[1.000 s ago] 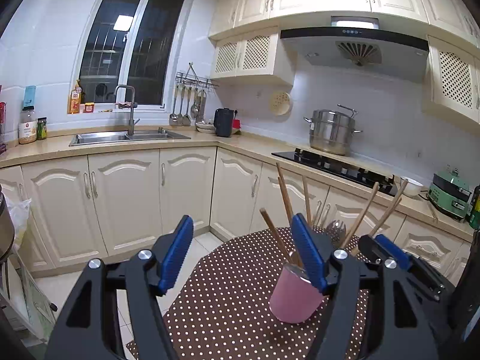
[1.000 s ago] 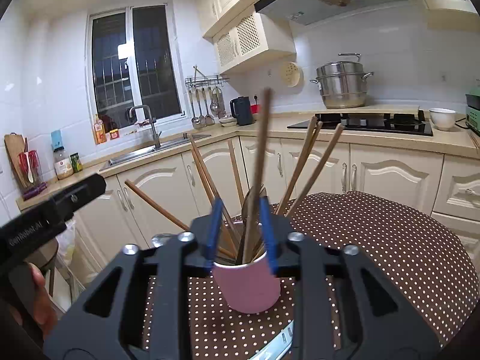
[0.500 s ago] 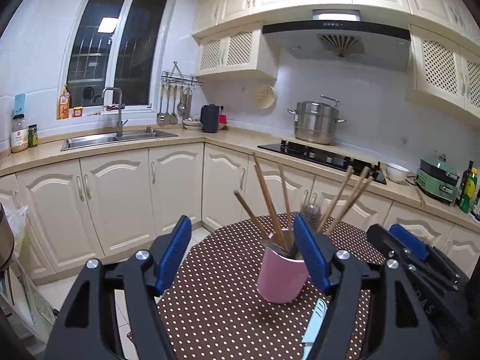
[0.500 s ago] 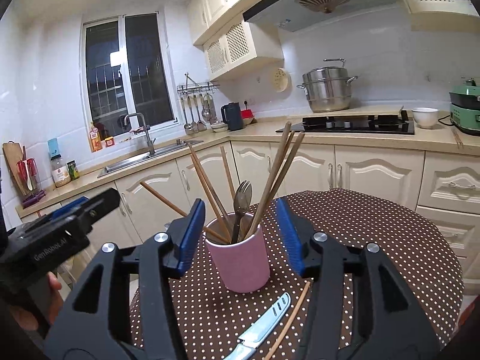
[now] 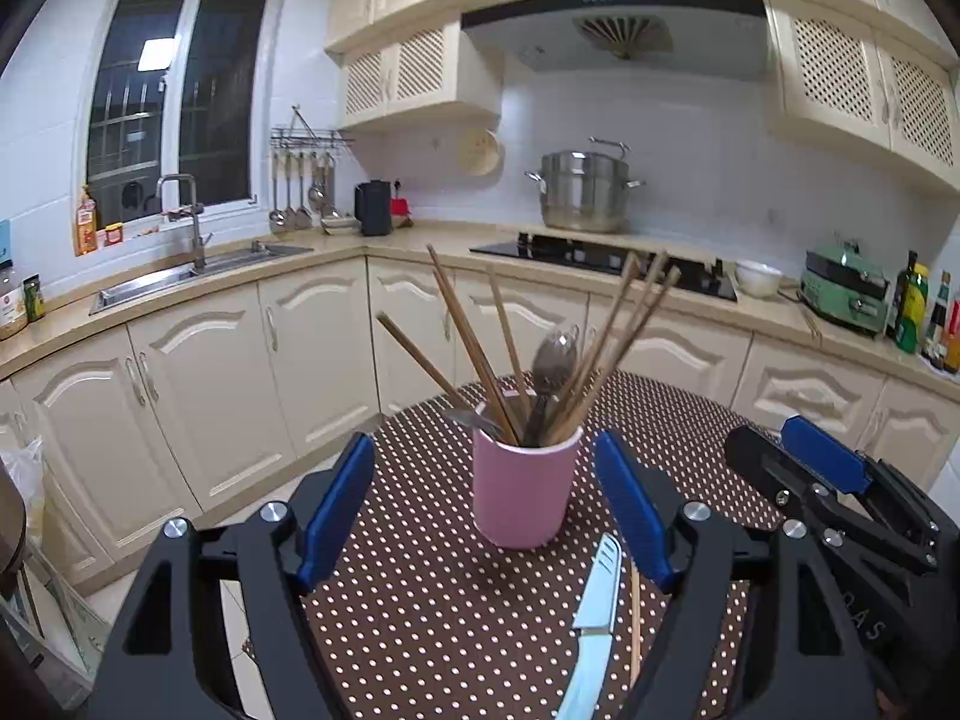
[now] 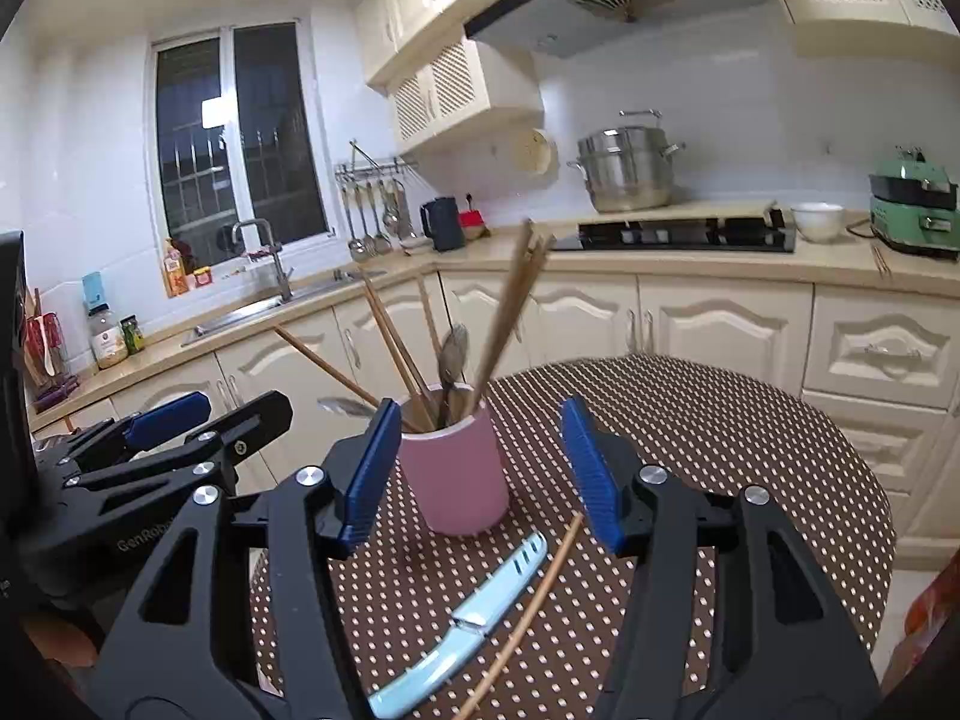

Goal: Organize utensils

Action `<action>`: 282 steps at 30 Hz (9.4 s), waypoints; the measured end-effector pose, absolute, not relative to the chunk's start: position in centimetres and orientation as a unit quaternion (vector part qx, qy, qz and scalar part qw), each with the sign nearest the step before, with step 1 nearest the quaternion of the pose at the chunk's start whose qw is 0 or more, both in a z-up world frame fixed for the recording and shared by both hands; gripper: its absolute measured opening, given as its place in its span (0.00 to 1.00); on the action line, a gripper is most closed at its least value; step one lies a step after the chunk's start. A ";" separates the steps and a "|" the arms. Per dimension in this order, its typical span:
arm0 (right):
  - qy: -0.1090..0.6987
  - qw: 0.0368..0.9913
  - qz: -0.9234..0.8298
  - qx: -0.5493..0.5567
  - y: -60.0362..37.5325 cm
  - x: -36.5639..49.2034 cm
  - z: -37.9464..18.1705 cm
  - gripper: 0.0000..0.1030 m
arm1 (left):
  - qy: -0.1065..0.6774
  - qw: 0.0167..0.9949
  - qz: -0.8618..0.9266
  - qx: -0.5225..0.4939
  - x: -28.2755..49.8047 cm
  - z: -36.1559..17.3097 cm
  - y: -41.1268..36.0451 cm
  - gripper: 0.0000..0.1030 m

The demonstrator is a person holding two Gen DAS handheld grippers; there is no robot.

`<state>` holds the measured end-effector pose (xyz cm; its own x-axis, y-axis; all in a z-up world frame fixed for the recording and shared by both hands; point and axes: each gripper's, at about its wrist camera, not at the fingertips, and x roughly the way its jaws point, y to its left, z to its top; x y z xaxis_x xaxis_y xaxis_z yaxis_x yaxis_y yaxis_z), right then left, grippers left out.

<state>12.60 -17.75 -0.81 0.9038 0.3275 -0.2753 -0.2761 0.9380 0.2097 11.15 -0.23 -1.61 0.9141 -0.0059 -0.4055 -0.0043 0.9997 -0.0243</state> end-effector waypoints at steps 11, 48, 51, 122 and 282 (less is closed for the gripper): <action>0.215 0.963 0.124 0.102 -20.2 12.9 -4.0 0.63 | 0.330 0.941 -0.070 -0.009 14.4 -5.8 -1.5 0.72; 0.365 0.917 0.078 0.141 -24.2 16.2 -9.9 0.75 | 0.511 0.842 -0.163 0.060 24.4 -15.5 -8.4 0.24; 0.412 0.901 0.073 0.114 -22.8 17.4 -10.3 0.76 | 0.504 0.848 -0.162 0.039 23.2 -15.3 -7.1 0.24; 0.130 0.958 0.226 0.116 -19.9 16.3 2.7 0.06 | 0.141 0.983 -0.101 -0.056 13.9 2.1 -0.3 0.24; 0.035 0.991 0.125 0.008 -16.2 1.2 5.6 0.85 | 0.042 0.999 0.006 0.006 -3.6 5.7 3.2 0.80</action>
